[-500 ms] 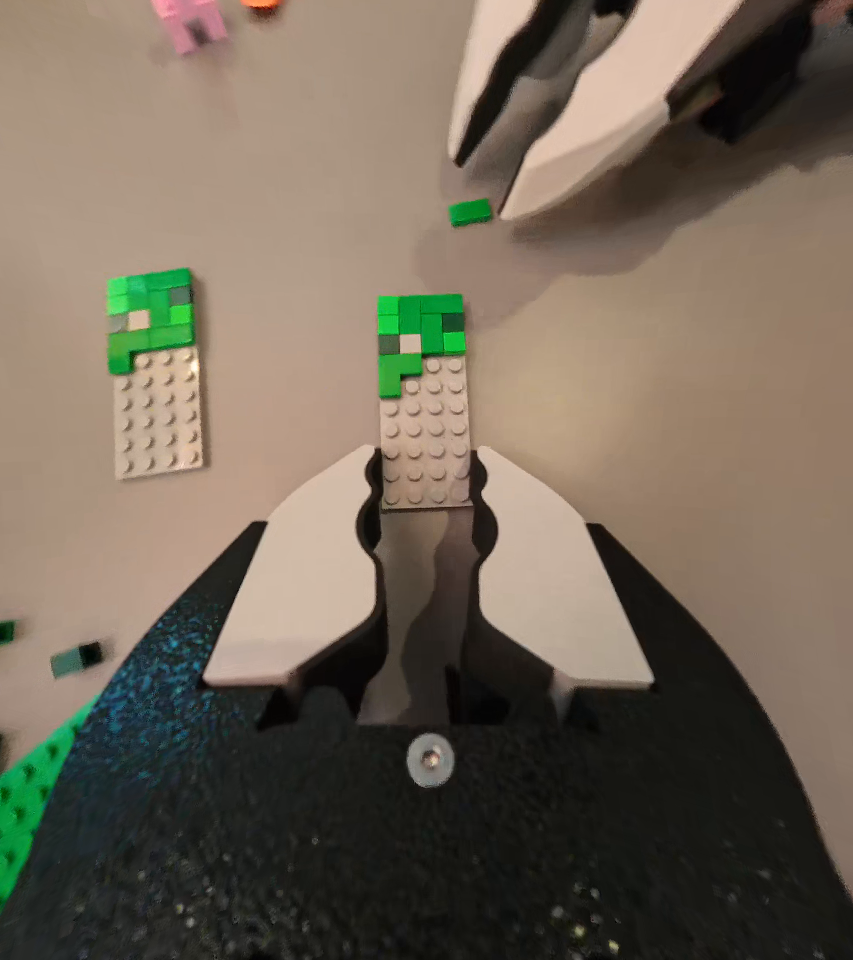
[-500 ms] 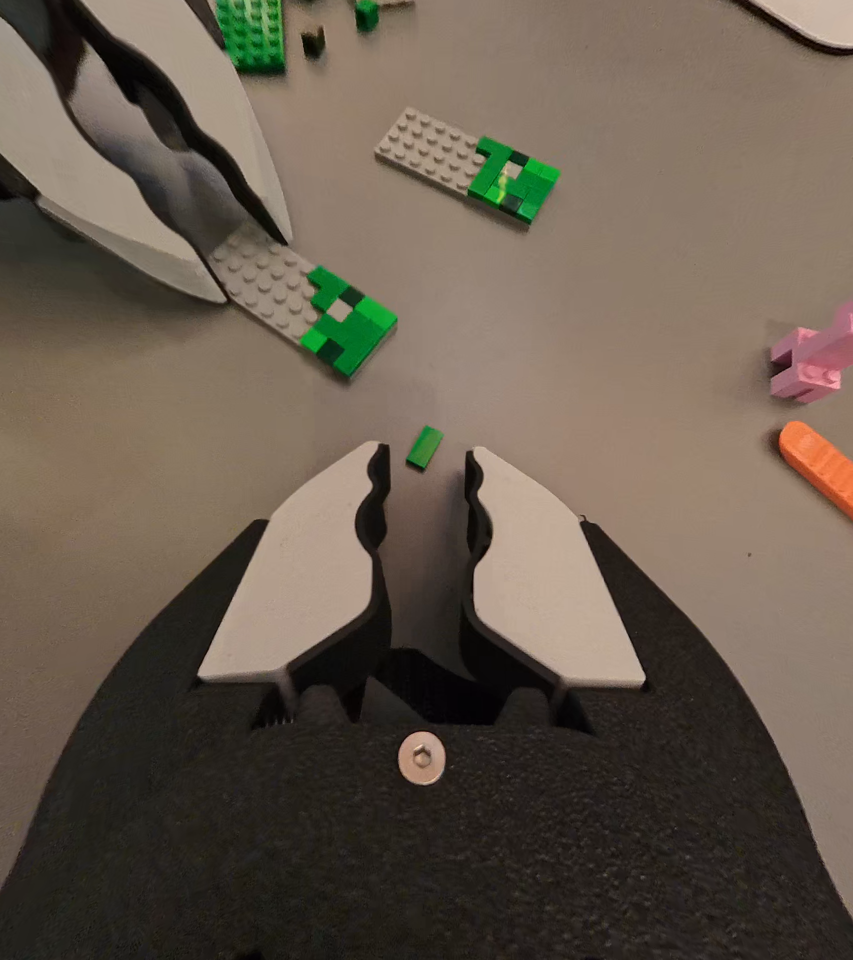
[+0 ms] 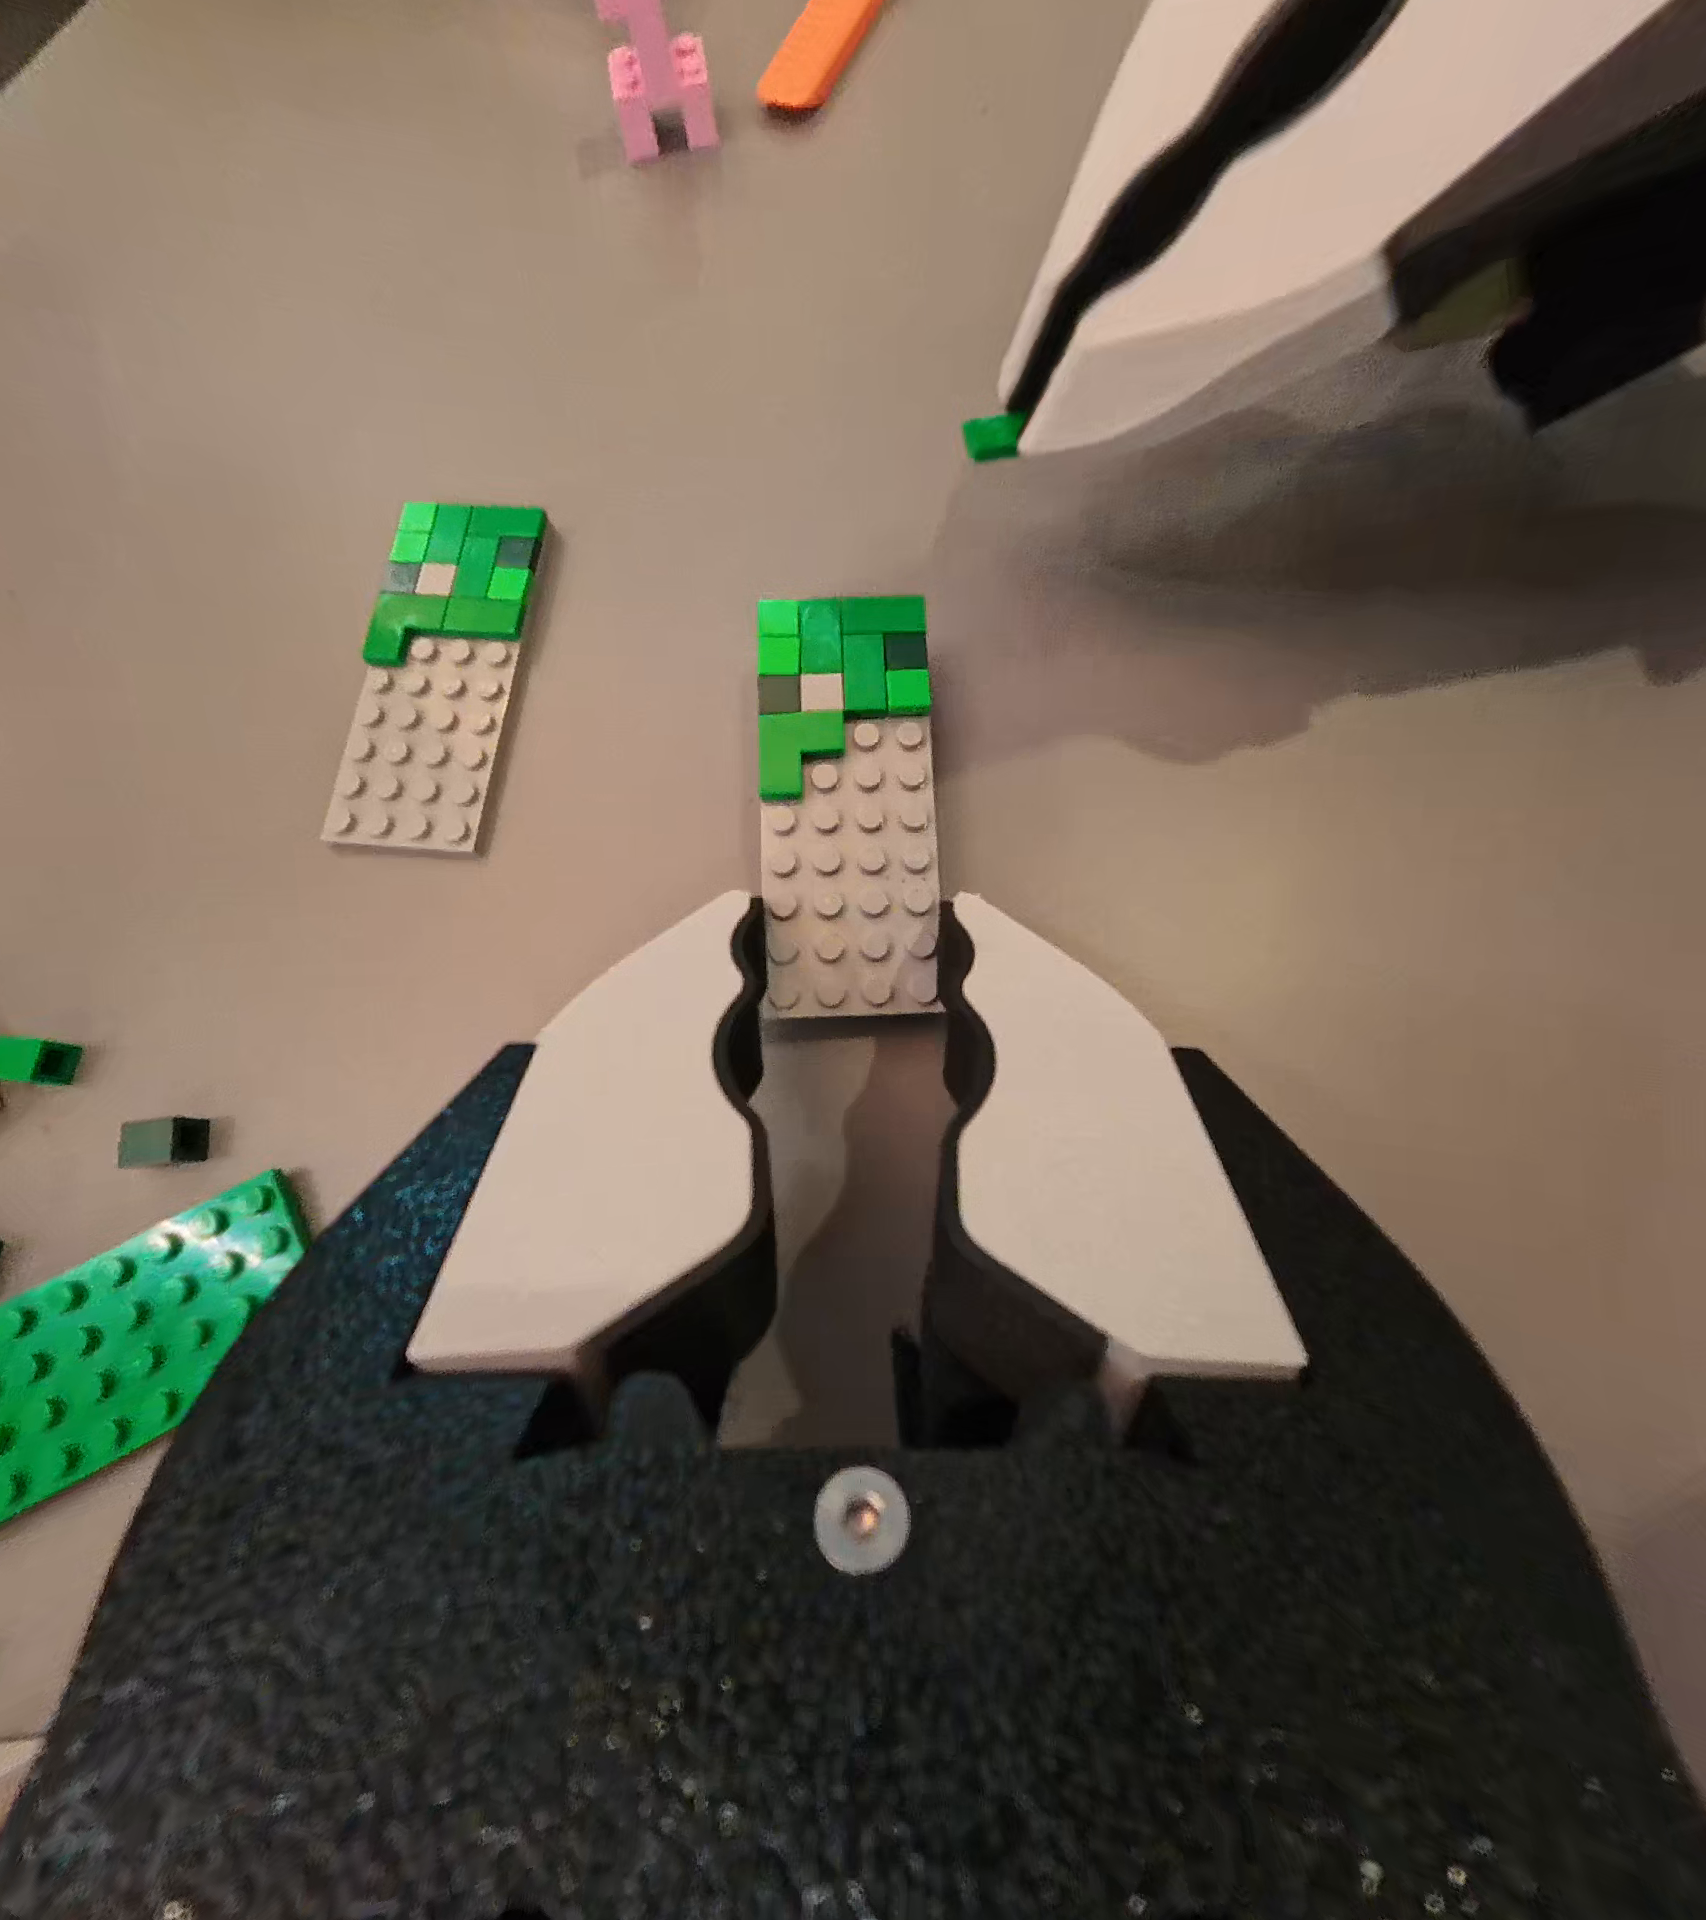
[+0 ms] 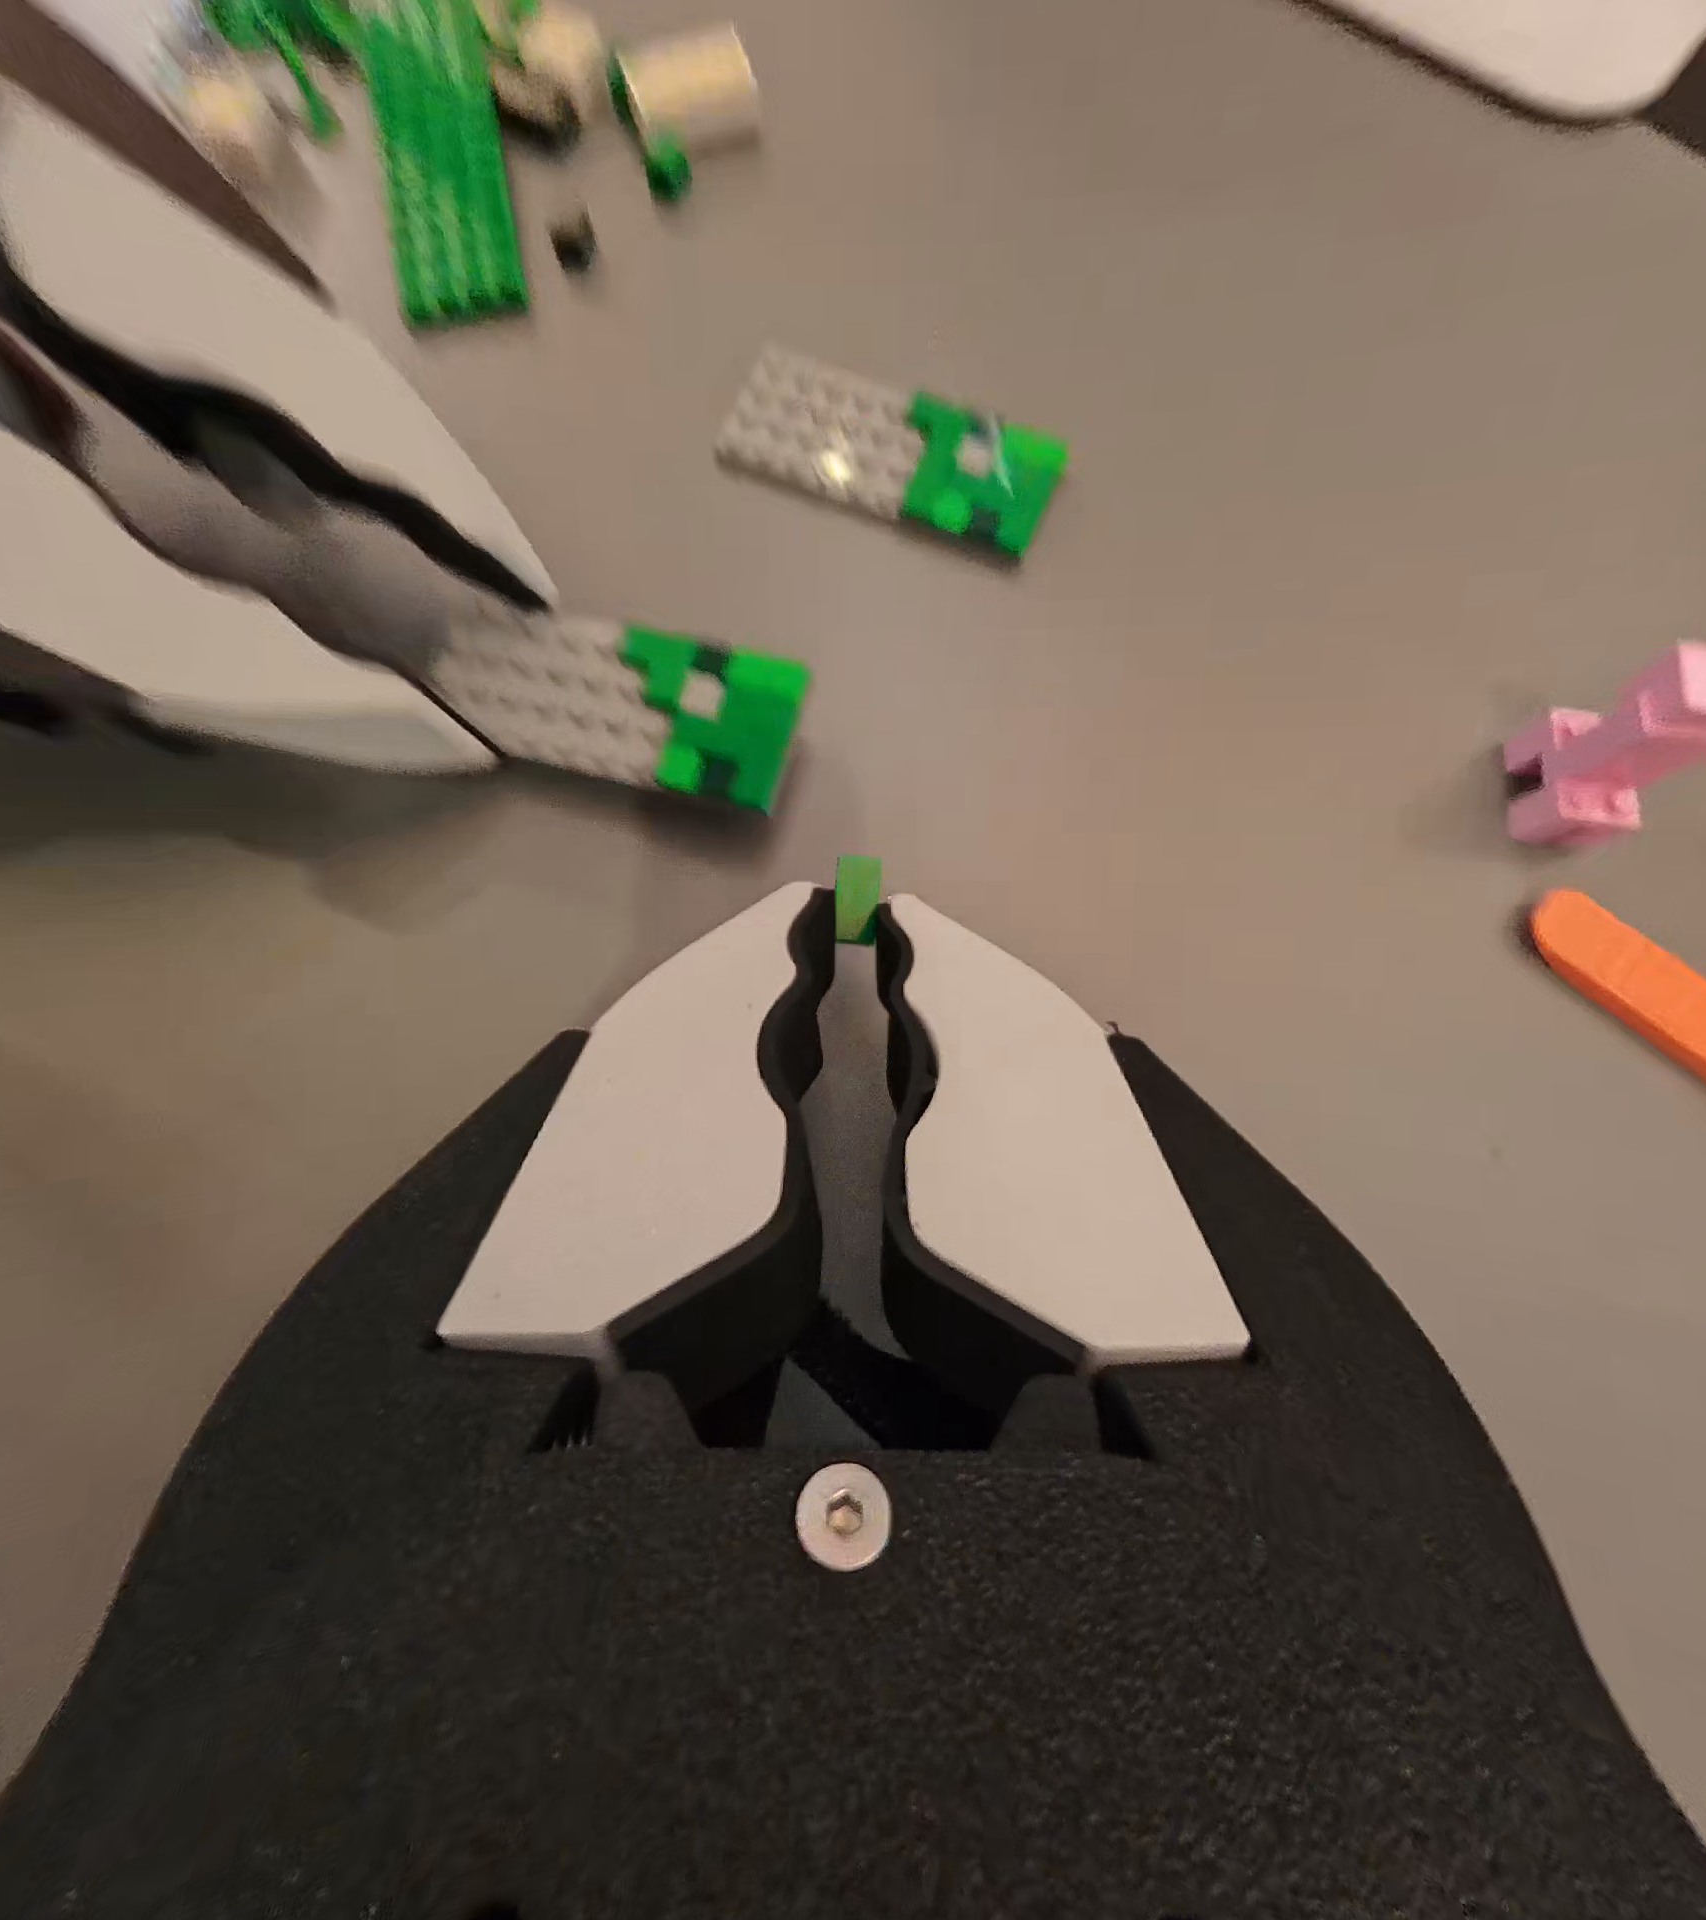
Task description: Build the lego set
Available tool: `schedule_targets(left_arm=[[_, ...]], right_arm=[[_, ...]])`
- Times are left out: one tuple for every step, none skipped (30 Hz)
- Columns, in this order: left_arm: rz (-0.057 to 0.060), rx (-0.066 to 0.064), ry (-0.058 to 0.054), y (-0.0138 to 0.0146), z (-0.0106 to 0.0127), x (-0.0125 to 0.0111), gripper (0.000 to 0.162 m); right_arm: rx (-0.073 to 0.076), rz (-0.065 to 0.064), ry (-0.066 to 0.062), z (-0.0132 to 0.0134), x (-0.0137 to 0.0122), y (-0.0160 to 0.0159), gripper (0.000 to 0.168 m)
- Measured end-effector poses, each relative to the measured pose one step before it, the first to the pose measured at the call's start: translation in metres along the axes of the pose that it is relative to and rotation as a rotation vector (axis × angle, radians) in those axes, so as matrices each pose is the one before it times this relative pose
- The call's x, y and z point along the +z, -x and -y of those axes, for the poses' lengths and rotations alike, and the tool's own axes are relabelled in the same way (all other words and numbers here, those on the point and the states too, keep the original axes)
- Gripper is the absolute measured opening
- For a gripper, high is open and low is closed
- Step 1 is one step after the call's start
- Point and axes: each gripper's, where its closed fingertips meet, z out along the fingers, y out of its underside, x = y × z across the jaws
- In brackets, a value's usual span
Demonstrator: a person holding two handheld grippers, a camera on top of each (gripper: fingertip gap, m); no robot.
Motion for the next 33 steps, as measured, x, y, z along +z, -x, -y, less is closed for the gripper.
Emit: schedule_targets(left_arm=[[0.0025,-0.0055,0.0079,0.00005,-0.00128,0.00156,0.031],[-0.0009,-0.0042,0.0069,-0.00051,-0.00152,0.00164,0.031],[-0.0036,-0.0030,0.0091,-0.00070,-0.00185,0.00113,0.031],[-0.0041,-0.0037,-0.0029,-0.00035,0.00002,0.00029,0.031],[0.0009,-0.0046,-0.0007,0.00048,0.00011,-0.00019,0.031],[0.0011,-0.0011,0.0003,0.00042,-0.00014,0.00004,0.031],[-0.0010,-0.0020,-0.0018,-0.00001,-0.00019,0.00042,0.031],[-0.0019,-0.0020,-0.0040,-0.00004,0.00011,0.00015,0.031],[-0.0009,0.0002,-0.0018,-0.00008,0.00001,0.00003,0.031],[0.0008,0.0017,-0.0005,0.00005,-0.00007,0.00003,0.031],[0.0019,0.0032,-0.0002,0.00002,0.00001,-0.00003,0.031],[0.0027,0.0040,0.0000,0.00001,0.00007,0.00005,0.031],[0.0023,0.0025,0.0001,-0.00002,0.00004,0.00002,0.031],[0.0014,0.0033,0.0001,-0.00013,0.00016,0.00000,0.031],[0.0011,0.0025,0.0001,0.00005,0.00004,0.00003,0.031],[0.0001,0.0012,-0.0001,-0.00004,-0.00004,0.00009,0.031],[-0.0007,-0.0004,-0.0008,-0.00006,0.00004,0.00000,0.031],[0.0000,-0.0001,-0.0001,-0.00006,0.00000,0.00014,0.031],[0.0008,0.0020,0.0006,0.00006,0.00009,-0.00003,0.031],[0.0013,0.0016,0.0007,-0.00004,0.00003,0.00005,0.031],[0.0019,0.0027,0.0007,0.00009,0.00001,-0.00012,0.031],[0.0021,0.0032,0.0006,0.00000,-0.00002,-0.00002,0.031],[0.0016,0.0021,0.0005,0.00003,0.00012,-0.00001,0.031],[0.0010,0.0018,0.0004,0.00004,-0.00005,-0.00005,0.031],[0.0007,0.0010,0.0004,0.00012,0.00000,0.00003,0.031],[0.0004,-0.0001,-0.0001,0.00009,-0.00005,-0.00005,0.031],[-0.0008,-0.0005,-0.0003,0.00008,0.00004,0.00004,0.031],[-0.0010,-0.0002,-0.0005,-0.00001,0.00003,0.00002,0.031],[-0.0008,-0.0002,-0.0004,-0.00007,-0.00001,-0.00003,0.031],[-0.0006,-0.0005,-0.0003,0.00002,-0.00007,0.00007,0.031],[-0.0005,-0.0001,-0.0001,0.00001,0.00005,0.00005,0.031],[-0.0003,0.0002,-0.0001,0.00002,-0.00005,-0.00005,0.031],[-0.0005,0.0002,-0.0002,-0.00004,0.00003,0.00002,0.031]], right_arm=[[0.0151,0.0315,-0.0341,0.01085,-0.00050,0.00760,0.007],[-0.0145,0.0062,-0.0044,0.00544,0.00215,0.00630,0.007],[-0.0313,-0.0155,0.0150,0.00161,0.00402,0.00410,0.007],[-0.0270,-0.0140,0.0146,0.00052,0.00465,0.00415,0.007],[-0.0110,-0.0040,0.0086,0.00072,0.00478,0.00479,0.007],[-0.0035,0.0119,0.0051,0.00065,0.00471,0.00625,0.007],[-0.0005,0.0060,0.0065,-0.00040,0.00463,0.00490,0.007],[-0.0039,-0.0066,0.0139,-0.00190,0.00437,0.00298,0.007],[-0.0029,-0.0107,0.0172,-0.00252,0.00357,0.00197,0.007],[-0.0016,-0.0130,0.0117,-0.00177,0.00255,0.00111,0.007],[0.0009,-0.0109,0.0089,-0.00120,0.00200,0.00073,0.007],[0.0006,-0.0140,0.0055,-0.00020,0.00143,-0.00037,0.007],[-0.0018,-0.0191,0.0038,0.00028,0.00057,-0.00164,0.007],[-0.0031,-0.0175,0.0048,-0.00004,0.00034,-0.00184,0.007],[-0.0019,-0.0107,0.0032,-0.00004,0.00033,-0.00119,0.007],[-0.0017,-0.0104,0.0049,-0.00044,0.00007,-0.00133,0.007],[-0.0003,-0.0093,0.0068,-0.00060,0.00004,-0.00123,0.007],[0.0034,-0.0014,0.0040,0.00010,0.00006,-0.00029,0.007],[0.0041,-0.0008,0.0028,0.00015,0.00028,0.00001,0.007],[0.0016,-0.0010,0.0044,0.00001,0.00031,0.00009,0.007],[-0.0014,-0.0029,0.0023,0.00011,0.00037,0.00001,0.007],[-0.0025,-0.0038,0.0022,0.00013,0.00037,-0.00018,0.007],[-0.0038,-0.0031,0.0037,0.00006,0.00004,0.00013,0.008],[-0.0012,-0.0023,0.0041,-0.00003,0.00014,0.00024,0.010],[0.0028,0.0061,0.0023,0.00017,0.00006,0.00117,0.013],[0.0051,0.0066,0.0018,0.00027,-0.00007,0.00102,0.015],[0.0022,0.0009,0.0003,0.00007,0.00003,-0.00016,0.016],[-0.0007,-0.0025,-0.0019,0.00006,-0.00011,-0.00065,0.019],[-0.0034,-0.0028,-0.0039,-0.00004,-0.00029,-0.00080,0.023],[-0.0060,0.0051,-0.0061,-0.00027,-0.00072,0.00014,0.024],[-0.0033,0.0059,-0.0093,-0.00040,-0.00108,0.00027,0.024],[-0.0045,0.0068,-0.0130,-0.00005,-0.00158,0.00065,0.025],[-0.0079,0.0007,-0.0198,0.00085,-0.00221,0.00022,0.024]])
